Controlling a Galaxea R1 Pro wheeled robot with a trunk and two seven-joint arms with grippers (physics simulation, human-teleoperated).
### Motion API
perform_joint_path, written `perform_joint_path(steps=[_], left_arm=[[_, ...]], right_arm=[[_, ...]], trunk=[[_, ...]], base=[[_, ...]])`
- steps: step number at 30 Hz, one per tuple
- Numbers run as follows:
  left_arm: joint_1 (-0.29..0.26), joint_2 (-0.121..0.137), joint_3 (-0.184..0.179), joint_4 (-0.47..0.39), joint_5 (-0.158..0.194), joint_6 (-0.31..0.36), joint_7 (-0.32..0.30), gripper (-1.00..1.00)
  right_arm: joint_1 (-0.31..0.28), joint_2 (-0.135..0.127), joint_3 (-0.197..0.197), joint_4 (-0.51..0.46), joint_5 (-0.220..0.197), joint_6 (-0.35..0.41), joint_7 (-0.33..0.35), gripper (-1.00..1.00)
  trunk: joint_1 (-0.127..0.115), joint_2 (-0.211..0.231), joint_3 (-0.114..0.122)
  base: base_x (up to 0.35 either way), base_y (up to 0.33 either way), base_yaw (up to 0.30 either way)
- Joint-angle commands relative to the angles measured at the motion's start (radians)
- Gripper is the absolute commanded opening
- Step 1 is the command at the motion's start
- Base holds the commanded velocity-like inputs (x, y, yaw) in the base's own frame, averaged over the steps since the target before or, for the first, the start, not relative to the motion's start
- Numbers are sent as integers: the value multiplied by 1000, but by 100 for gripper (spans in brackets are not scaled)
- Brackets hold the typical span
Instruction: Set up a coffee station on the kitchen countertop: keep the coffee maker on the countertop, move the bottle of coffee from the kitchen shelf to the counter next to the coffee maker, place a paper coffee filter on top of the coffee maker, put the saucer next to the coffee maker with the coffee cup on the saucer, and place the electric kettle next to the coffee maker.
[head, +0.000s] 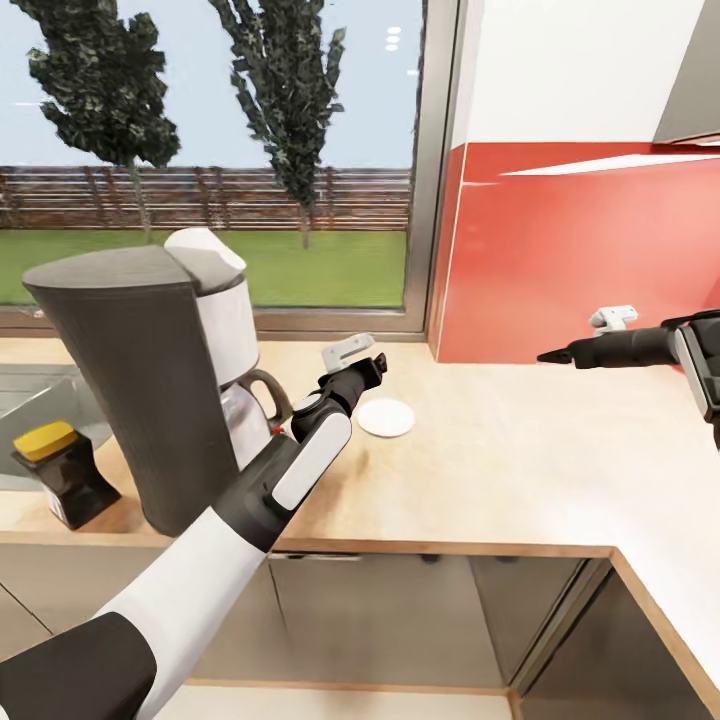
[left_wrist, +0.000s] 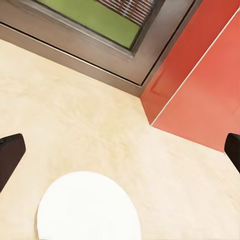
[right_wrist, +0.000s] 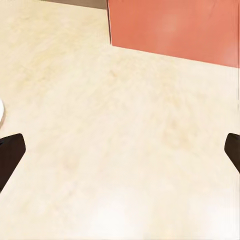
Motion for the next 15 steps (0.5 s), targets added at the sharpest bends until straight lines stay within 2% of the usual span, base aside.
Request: perform_joint_path(steps=[1,5,15], left_arm=[[-1,0,-1,-1,4,3,7,100],[-1,0,-2,-2,4,3,6,100],[-1,0,-2,-3,4,3,5,100]], right_arm=[[-1,-1,1,-1,11,1,9,100],[-1,-1,1,-1,11,1,9,100],[-1,-1,1,-1,11,1,9,100]], trunk=[[0,-1,-1],[0,-1,-1],[0,-1,-1]], base=[[180,-156,0],[156,-149,0],[63,-75,0]])
